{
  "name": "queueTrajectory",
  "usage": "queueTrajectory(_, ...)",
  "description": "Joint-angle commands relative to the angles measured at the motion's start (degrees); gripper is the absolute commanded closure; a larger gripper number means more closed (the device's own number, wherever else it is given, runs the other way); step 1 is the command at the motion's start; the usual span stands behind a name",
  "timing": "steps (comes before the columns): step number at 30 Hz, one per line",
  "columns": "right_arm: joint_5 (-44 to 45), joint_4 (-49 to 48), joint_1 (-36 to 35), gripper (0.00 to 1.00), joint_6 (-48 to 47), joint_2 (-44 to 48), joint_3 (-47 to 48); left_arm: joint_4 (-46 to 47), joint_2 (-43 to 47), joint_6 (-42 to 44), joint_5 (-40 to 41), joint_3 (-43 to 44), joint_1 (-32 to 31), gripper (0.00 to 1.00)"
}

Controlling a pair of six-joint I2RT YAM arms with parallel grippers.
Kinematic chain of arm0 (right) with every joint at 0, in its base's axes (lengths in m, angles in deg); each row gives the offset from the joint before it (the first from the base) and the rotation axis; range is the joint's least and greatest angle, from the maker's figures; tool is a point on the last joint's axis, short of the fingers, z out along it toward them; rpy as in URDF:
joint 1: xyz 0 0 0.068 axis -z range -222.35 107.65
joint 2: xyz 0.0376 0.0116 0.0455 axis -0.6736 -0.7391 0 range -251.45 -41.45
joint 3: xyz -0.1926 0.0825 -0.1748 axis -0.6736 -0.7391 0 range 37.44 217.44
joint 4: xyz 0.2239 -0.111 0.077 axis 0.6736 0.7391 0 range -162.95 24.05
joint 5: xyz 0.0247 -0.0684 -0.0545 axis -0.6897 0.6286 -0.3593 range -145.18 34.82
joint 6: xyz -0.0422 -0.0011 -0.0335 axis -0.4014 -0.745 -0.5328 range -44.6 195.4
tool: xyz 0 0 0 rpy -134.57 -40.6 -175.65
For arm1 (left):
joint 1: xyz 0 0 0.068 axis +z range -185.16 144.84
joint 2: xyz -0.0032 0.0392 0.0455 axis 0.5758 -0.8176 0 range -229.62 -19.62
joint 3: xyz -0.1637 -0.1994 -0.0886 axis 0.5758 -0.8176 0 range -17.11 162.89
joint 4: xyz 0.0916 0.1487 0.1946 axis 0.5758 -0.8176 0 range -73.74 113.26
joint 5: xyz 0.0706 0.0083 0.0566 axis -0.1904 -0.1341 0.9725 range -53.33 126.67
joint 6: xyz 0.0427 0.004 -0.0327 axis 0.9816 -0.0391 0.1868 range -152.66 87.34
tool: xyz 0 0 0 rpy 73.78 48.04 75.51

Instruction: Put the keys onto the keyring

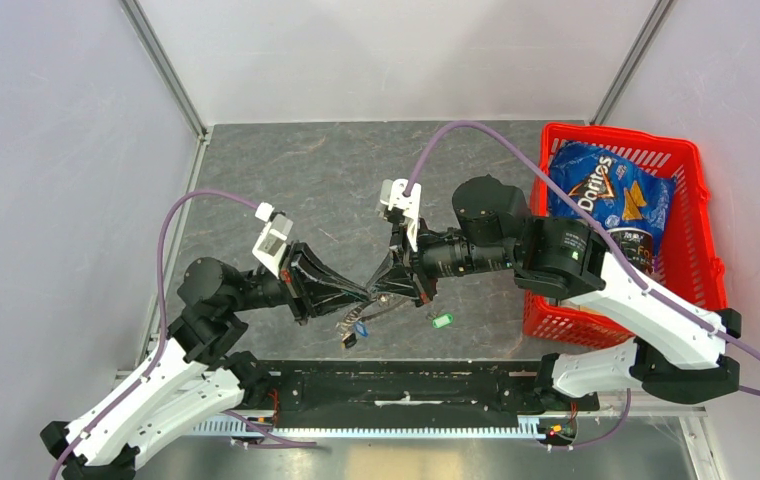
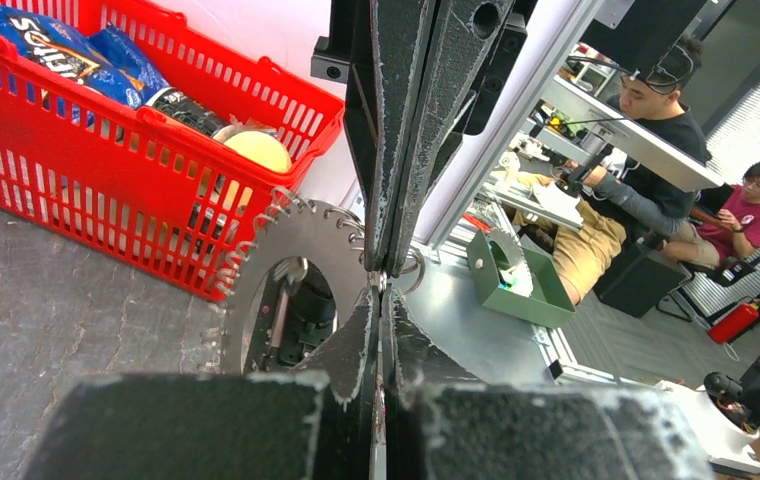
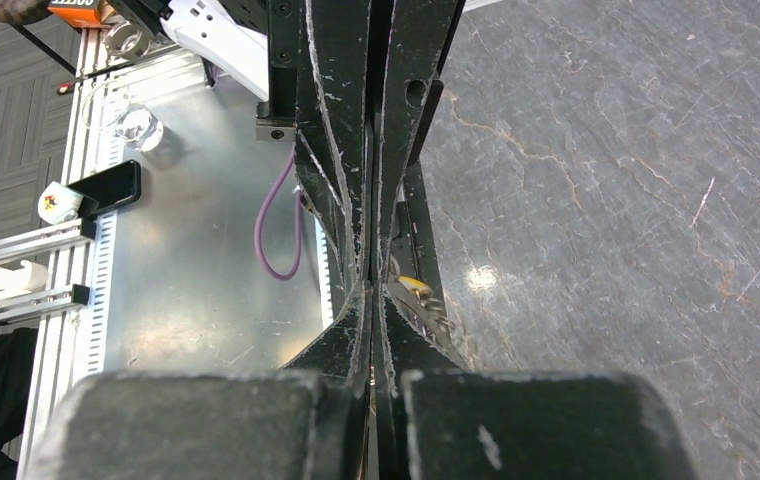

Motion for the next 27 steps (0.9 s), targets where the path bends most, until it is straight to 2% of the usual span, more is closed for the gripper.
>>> queueTrajectory(1,-0.71,-4.54,-0.23,1.00,0.66,0.72,2.44,2.82,0.78,-1.23,-1.51,-0.10,0.08,0.98)
queueTrajectory(10,-0.78,-4.37,-0.27,1.00,2.04,2.76,0.42,3.08,2.88,-0.49,-0.22,-0.10,0.12,0.98)
queueTrajectory(12,-0.24,-4.37,-0.27,0.82,2.57,4.05,-0.16,3.07,3.40,-0.35,0.01,-0.13,0.11,0.98)
queueTrajectory(14,0.58,-4.51,-0.27,0.70,3.30,5.87,-0.91,3.05,3.87,-0.21,0.55,-0.20,0.13,0.98)
queueTrajectory(16,1.40,-4.78,-0.27,0.63,4.13,7.55,-1.84,2.64,4.21,-0.11,1.03,-0.21,0.10,0.98)
queueTrajectory(23,-0.16,-4.37,-0.27,0.55,6.14,8.29,-1.98,1.44,4.20,0.69,2.45,0.43,0.10,0.98)
queueTrajectory(27,-4.64,-5.88,-0.27,0.53,8.20,7.00,-2.07,0.21,4.70,1.39,4.38,0.60,0.12,0.98)
